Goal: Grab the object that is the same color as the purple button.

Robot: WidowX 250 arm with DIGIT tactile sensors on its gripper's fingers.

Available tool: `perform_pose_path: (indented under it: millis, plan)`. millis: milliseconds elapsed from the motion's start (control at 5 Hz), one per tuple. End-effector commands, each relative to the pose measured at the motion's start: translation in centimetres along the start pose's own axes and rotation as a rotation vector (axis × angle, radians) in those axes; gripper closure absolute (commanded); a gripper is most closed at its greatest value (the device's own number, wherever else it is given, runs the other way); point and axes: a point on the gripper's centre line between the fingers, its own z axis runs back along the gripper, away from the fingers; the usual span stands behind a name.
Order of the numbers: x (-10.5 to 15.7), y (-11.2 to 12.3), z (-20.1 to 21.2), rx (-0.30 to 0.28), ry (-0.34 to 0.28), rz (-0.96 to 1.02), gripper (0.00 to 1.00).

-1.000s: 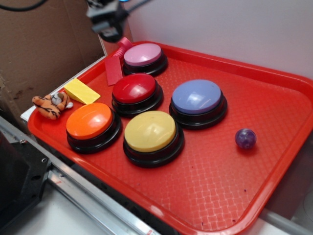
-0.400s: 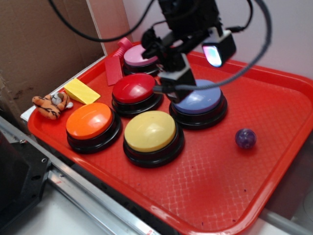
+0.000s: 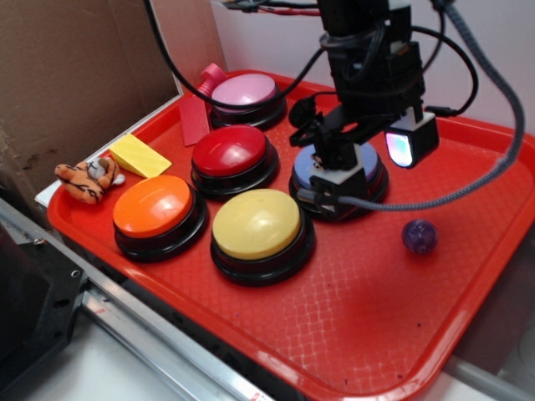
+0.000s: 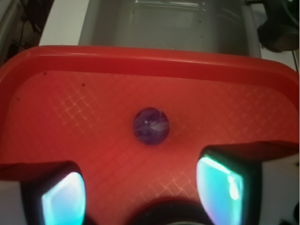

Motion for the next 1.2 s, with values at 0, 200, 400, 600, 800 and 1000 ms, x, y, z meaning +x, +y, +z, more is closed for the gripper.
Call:
perform_pose_path:
  millis: [0, 200, 400, 600, 800, 1000]
  plan:
    - [1.8, -0.7, -0.6, 0.041, 0.011, -0.008, 0.00]
    - [2.4, -0.6, -1.9, 0.021, -0.002, -0.034, 0.00]
    - [2.8, -0.6, -2.6, 0.011, -0.008, -0.055, 0.00]
    - [3.2, -0.4, -3.6, 0.009, 0.019, -0.074, 0.00]
    - [3.4, -0.5, -3.9, 0.008, 0.004, -0.103, 0.07]
    - [3.5, -0.6, -4.3, 0.002, 0.017, -0.079, 1.00]
